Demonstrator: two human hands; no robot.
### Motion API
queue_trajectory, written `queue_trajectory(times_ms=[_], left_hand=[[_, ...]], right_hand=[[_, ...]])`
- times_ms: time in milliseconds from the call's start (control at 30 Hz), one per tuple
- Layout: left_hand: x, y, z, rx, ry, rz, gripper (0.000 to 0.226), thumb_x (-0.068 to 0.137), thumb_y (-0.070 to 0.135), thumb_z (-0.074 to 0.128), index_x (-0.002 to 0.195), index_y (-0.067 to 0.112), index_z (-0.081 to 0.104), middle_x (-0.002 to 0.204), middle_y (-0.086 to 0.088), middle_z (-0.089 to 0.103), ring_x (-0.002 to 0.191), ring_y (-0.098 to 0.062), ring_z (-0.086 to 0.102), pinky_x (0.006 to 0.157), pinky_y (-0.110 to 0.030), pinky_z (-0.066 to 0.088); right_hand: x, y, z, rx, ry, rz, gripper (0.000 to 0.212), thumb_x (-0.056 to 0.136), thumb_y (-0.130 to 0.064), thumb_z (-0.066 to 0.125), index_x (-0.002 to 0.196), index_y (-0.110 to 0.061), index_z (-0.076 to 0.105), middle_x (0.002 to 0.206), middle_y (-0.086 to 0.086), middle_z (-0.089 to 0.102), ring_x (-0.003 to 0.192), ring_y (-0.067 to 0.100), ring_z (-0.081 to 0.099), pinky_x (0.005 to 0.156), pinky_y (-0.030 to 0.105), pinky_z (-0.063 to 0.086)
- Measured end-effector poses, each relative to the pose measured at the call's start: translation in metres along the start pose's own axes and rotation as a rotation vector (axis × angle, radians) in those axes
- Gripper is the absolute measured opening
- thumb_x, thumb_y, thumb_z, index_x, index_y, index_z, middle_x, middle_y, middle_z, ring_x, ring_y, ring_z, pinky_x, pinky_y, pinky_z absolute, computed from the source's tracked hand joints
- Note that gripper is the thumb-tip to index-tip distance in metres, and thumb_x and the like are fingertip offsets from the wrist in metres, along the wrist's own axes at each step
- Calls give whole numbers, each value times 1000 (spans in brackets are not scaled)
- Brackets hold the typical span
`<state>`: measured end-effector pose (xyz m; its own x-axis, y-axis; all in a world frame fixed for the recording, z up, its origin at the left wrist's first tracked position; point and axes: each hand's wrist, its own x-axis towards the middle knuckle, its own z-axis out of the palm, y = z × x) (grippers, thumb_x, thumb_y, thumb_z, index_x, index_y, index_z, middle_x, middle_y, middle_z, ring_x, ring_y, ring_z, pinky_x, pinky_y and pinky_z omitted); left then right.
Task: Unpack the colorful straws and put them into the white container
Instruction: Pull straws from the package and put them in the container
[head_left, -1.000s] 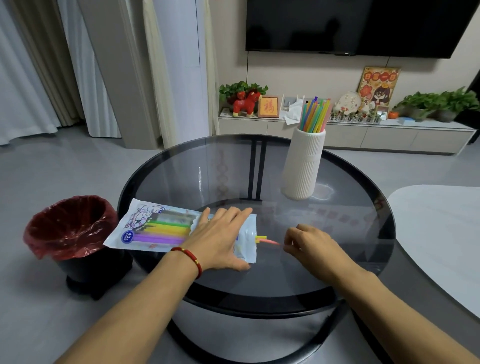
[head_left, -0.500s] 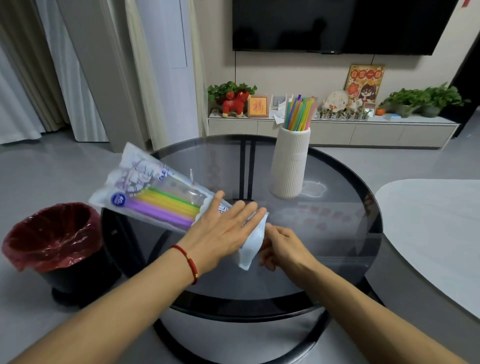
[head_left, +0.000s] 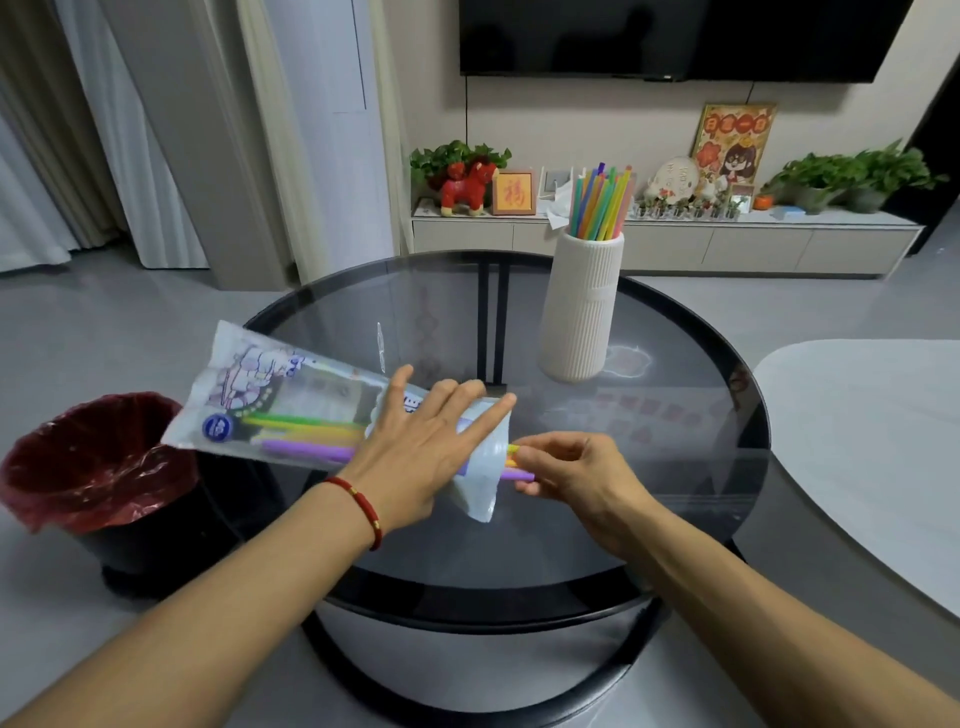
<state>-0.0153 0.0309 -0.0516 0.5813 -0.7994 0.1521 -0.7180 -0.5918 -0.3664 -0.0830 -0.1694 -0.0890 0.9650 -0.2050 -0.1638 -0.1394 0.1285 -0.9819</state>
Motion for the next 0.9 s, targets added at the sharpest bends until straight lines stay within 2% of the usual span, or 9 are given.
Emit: queue_trajectory(times_ms=[100,233,300,367,467,533,600,700,900], left_hand=[[-3,-5,9,-133,-69,-91,132,63,11,74,152,35,-21,152,-2,14,143,-23,18,113,-70,2],[-4,-9,15,-310,-155,-134,130,64,12,72,149,44,-21,150,2,9,146,-20,7,111,-75,-5],[-5,-11,14,-381,-211,-109,127,64,27,75,150,45,-17,152,3,4,148,-21,-2,110,-77,-6],[-5,-9,11,-464,-232,-97,119,65,53,72,153,43,-6,156,6,-2,149,-19,-10,110,-75,-9],[2,2,1,-632,-97,-151,86,75,81,50,148,42,29,161,10,7,150,-13,-3,113,-71,-8],[7,10,-3,-684,-20,-177,67,84,78,41,136,37,47,159,12,21,148,-9,7,115,-70,-3],[9,15,-3,-630,0,-174,49,92,65,44,123,30,56,153,12,33,144,-8,14,115,-69,2],[11,14,1,-564,-68,-161,43,97,57,41,117,22,57,152,10,36,145,-9,15,115,-70,2],[8,11,6,-529,-153,-118,31,101,52,39,109,23,49,155,8,30,147,-14,11,114,-72,1]], right_hand=[[1,-10,-9,-80,46,-49,12,94,-5,75,103,2,79,93,20,82,77,30,71,69,27,64],[-1,-19,-23,-307,70,-198,12,93,-7,76,104,-5,81,82,17,81,66,23,72,59,25,59],[-2,-20,-25,-385,87,-276,12,91,-7,78,103,-6,82,77,18,80,62,19,72,60,23,60],[-4,-21,-22,-415,78,-324,12,90,-5,79,101,-7,82,75,15,80,59,14,72,62,23,62],[-8,-20,-15,-446,36,-372,10,88,-7,81,96,-11,82,77,12,81,61,12,74,59,22,60],[-9,-21,-11,-446,8,-389,10,87,-9,81,96,-12,82,80,11,82,65,16,77,58,23,59],[-9,-23,-11,-427,3,-388,11,86,-8,82,96,-9,83,80,12,82,65,15,76,59,23,59],[-7,-29,-23,-406,21,-351,13,85,-10,83,98,-8,85,80,13,82,63,15,71,61,23,58],[-10,-35,-66,-326,8,-298,25,78,-36,83,96,-19,87,69,7,76,58,10,61,55,19,49]])
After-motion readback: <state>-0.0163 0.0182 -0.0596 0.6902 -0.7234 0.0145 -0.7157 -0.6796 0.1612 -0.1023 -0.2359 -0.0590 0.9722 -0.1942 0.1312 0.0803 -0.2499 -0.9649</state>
